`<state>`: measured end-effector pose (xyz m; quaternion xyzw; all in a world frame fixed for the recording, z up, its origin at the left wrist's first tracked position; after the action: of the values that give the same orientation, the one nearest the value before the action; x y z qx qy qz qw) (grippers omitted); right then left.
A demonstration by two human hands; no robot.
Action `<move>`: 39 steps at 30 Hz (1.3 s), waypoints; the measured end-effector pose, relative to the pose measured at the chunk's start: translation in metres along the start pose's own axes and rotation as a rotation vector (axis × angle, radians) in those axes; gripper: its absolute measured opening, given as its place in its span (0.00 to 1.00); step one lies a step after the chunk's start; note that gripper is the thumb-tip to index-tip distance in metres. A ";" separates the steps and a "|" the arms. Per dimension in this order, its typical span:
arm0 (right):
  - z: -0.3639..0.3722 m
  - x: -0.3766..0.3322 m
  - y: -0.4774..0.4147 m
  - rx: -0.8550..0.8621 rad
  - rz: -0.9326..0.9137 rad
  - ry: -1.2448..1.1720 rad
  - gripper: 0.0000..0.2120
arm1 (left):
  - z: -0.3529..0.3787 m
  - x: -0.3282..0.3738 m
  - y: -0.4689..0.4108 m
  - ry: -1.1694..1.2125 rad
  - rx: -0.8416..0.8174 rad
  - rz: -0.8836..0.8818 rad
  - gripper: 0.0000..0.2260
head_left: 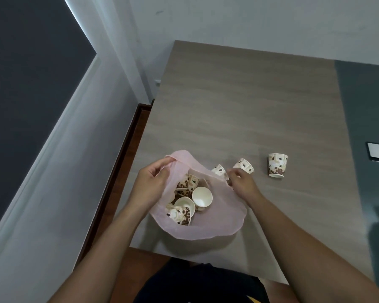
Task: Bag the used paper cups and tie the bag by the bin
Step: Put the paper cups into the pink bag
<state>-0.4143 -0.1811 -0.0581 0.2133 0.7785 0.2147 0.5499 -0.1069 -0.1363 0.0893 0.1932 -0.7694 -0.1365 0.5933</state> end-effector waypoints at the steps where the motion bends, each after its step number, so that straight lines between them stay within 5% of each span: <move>1: 0.006 0.000 -0.001 -0.048 -0.011 0.026 0.11 | 0.000 -0.001 0.002 -0.002 -0.003 -0.005 0.16; 7: 0.029 0.029 -0.025 -0.208 -0.034 0.093 0.11 | -0.008 -0.003 0.010 0.086 -0.026 -0.030 0.13; 14: 0.035 0.015 -0.025 -0.169 -0.021 0.124 0.05 | -0.018 -0.001 0.014 0.150 -0.020 -0.012 0.13; 19: 0.012 -0.018 -0.010 0.017 -0.029 -0.178 0.13 | -0.019 0.006 0.010 0.191 -0.023 -0.012 0.15; 25: 0.001 -0.075 0.036 -0.125 -0.073 -0.592 0.20 | -0.010 0.011 0.002 0.242 -0.033 -0.010 0.16; 39: 0.070 -0.084 0.134 -0.381 -0.265 -0.135 0.16 | 0.008 0.020 0.007 0.217 -0.120 0.071 0.20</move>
<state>-0.3094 -0.1123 0.0609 0.0157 0.7064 0.2691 0.6545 -0.1205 -0.1397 0.1073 0.1439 -0.6976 -0.1396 0.6879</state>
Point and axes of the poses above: each hand's wrist, its own y-axis away from the middle knuckle, its own z-axis out of the palm, x = y × z, the point moved 6 cm from there along -y, towards the middle knuckle, and after that the axes turned 4 degrees about -x, right-handed, at the moved point
